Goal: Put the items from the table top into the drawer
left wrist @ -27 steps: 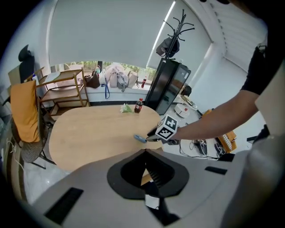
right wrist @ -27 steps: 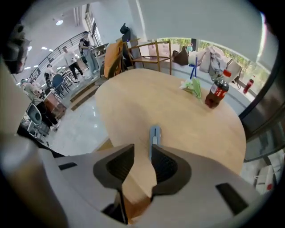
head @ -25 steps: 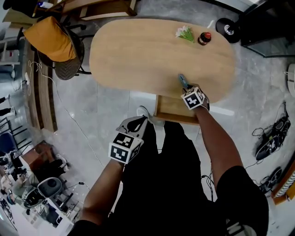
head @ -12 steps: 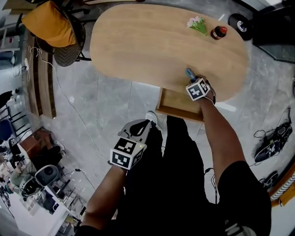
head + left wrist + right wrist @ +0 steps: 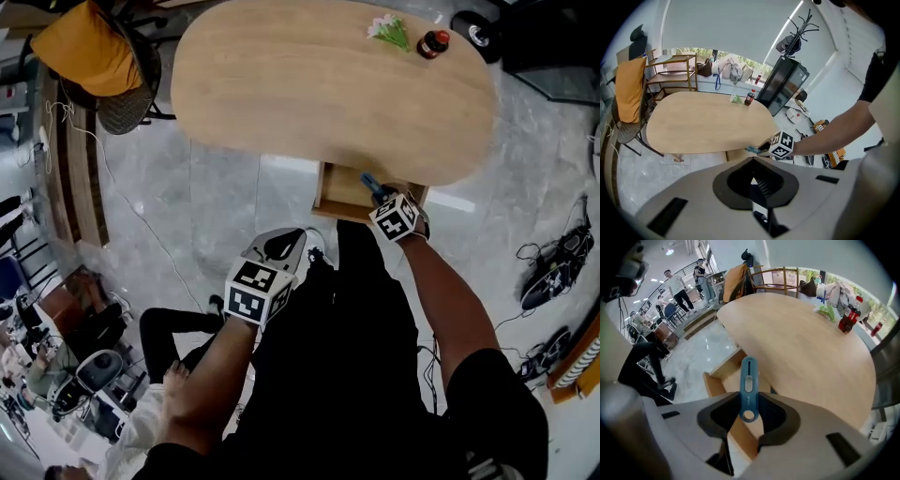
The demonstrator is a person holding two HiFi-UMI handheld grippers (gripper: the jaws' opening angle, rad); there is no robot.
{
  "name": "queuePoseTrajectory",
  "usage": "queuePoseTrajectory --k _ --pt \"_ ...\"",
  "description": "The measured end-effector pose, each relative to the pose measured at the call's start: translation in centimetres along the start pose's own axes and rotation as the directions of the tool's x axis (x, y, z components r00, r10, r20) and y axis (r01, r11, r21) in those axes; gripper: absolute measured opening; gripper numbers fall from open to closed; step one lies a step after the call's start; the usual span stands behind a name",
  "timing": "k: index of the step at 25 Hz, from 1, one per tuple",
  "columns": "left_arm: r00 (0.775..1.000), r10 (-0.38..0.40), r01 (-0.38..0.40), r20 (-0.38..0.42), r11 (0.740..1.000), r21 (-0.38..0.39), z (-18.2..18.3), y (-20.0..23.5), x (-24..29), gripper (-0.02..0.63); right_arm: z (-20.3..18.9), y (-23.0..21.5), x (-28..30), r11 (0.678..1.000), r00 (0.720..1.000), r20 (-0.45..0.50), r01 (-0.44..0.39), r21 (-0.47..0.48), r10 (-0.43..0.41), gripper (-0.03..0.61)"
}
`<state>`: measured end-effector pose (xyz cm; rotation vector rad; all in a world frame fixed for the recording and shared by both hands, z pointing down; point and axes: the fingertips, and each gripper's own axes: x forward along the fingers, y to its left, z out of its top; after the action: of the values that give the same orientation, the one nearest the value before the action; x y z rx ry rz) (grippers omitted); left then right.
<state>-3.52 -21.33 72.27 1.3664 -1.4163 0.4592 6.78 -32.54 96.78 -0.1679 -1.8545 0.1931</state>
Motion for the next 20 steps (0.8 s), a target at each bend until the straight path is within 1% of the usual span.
queuePoseTrajectory --k 2,4,6,7,8,9,11,13,14,15,16,20 --pt "1.000 -0.011 0.011 -0.004 1.000 -0.001 -0.9 -0.2 0.0 0.005 -1.9 2.0 0.9 1.000 0.999 -0.031 -0.012 0.026 0.013 0.120" --pt "1.000 -0.017 0.017 -0.008 1.000 -0.005 -2.0 -0.5 -0.2 0.005 -3.2 3.1 2.2 0.998 0.998 -0.060 -0.017 0.060 0.020 0.120" --pt "1.000 -0.020 0.020 -0.022 1.000 -0.012 -3.5 -0.7 -0.3 0.005 -4.2 3.1 4.0 0.992 0.996 -0.082 -0.010 0.125 0.021 0.120" --pt "0.999 -0.021 0.020 -0.032 1.000 -0.014 -4.3 -0.8 -0.3 0.005 -4.6 2.8 4.8 0.984 0.996 -0.086 -0.005 0.180 0.020 0.120" --pt "0.999 -0.020 0.019 -0.042 1.000 -0.016 -5.2 -0.9 -0.4 0.005 -5.0 2.4 5.7 0.969 0.996 -0.087 0.001 0.247 0.021 0.120" --pt "0.999 -0.018 0.017 -0.051 1.000 -0.018 -6.1 -0.9 -0.5 0.005 -5.4 1.9 6.6 0.947 0.996 -0.083 0.007 0.320 0.020 0.120" --pt "0.998 -0.014 0.012 -0.064 0.999 -0.032 -7.6 -0.6 -0.8 0.005 -6.1 0.8 8.4 0.888 0.997 -0.073 0.023 0.460 0.012 0.120" --pt "0.998 -0.009 0.006 -0.064 0.999 -0.051 -8.7 -0.2 -0.9 0.005 -6.5 -0.4 9.9 0.834 0.998 -0.065 0.043 0.551 -0.009 0.120" --pt "0.998 -0.005 0.001 -0.063 0.998 -0.061 -9.1 0.1 -0.9 0.005 -6.5 -0.9 10.5 0.818 0.998 -0.062 0.052 0.573 -0.021 0.121" --pt "0.998 0.000 -0.004 -0.063 0.997 -0.071 -9.6 0.4 -0.9 0.005 -6.4 -1.3 11.2 0.810 0.998 -0.059 0.061 0.583 -0.033 0.121" --pt "0.998 0.005 -0.010 -0.063 0.997 -0.082 -10.1 0.8 -0.9 0.005 -6.3 -1.5 11.8 0.809 0.997 -0.059 0.070 0.583 -0.044 0.121" --pt "0.998 0.023 -0.030 -0.061 0.992 -0.119 -11.5 2.5 -1.0 0.005 -5.7 -1.7 14.0 0.831 0.995 -0.077 0.095 0.548 -0.063 0.121"
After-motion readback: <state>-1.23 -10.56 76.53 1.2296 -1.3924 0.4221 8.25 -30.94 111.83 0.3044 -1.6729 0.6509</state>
